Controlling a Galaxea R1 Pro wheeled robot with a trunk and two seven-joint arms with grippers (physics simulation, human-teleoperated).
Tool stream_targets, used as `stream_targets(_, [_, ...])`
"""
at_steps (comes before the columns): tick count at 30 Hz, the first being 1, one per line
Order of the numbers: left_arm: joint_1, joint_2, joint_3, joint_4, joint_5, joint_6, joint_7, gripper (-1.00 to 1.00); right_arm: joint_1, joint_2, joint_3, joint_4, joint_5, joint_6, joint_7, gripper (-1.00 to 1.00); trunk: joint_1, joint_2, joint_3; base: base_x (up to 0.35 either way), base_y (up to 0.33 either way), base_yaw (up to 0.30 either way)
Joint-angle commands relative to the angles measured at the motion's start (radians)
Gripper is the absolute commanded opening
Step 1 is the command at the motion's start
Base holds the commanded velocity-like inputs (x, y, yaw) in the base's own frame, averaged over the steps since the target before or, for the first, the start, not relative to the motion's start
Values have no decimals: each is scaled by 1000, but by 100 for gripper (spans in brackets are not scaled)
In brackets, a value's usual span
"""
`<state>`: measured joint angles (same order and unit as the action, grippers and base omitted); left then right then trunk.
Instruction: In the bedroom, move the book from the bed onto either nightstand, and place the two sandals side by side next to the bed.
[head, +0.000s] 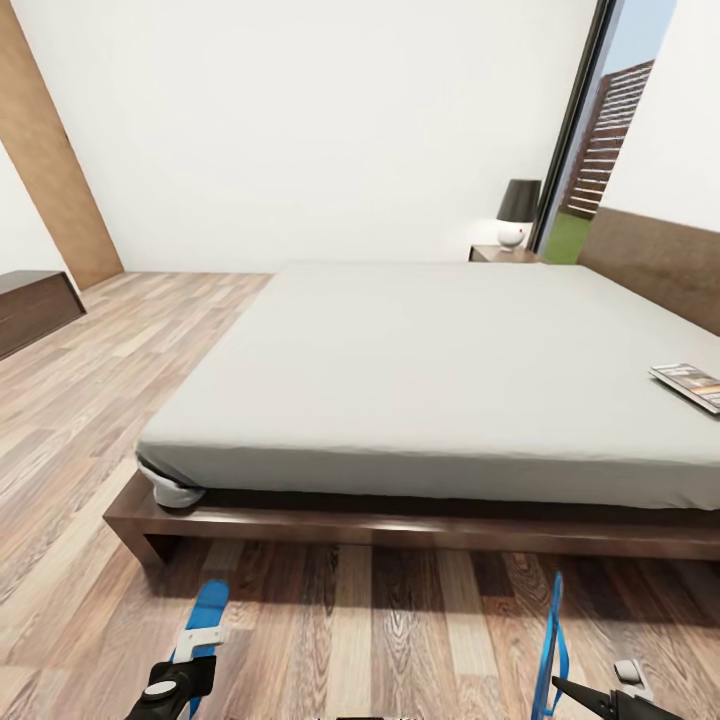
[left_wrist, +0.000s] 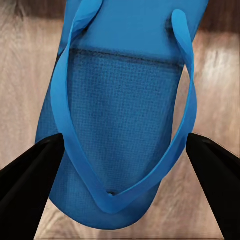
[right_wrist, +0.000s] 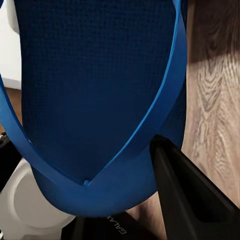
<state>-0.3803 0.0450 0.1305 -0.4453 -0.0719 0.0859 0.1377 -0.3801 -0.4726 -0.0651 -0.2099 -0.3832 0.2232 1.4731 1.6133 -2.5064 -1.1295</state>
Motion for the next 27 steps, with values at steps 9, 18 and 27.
stream_targets(9, [0, -1, 3, -2, -8, 6, 0, -100, 0, 0, -5, 0, 2, 12, 1, -100, 4, -2, -36, 0, 0, 0])
stream_targets(18, [0, -1, 3, -2, -8, 6, 0, -100, 0, 0, -5, 0, 3, 12, 1, -100, 8, -5, -71, 0, 0, 0])
stream_targets(27, [0, -1, 3, -3, -8, 5, 0, -100, 0, 0, -5, 0, 3, 12, 1, -100, 12, -7, -105, 0, 0, 0])
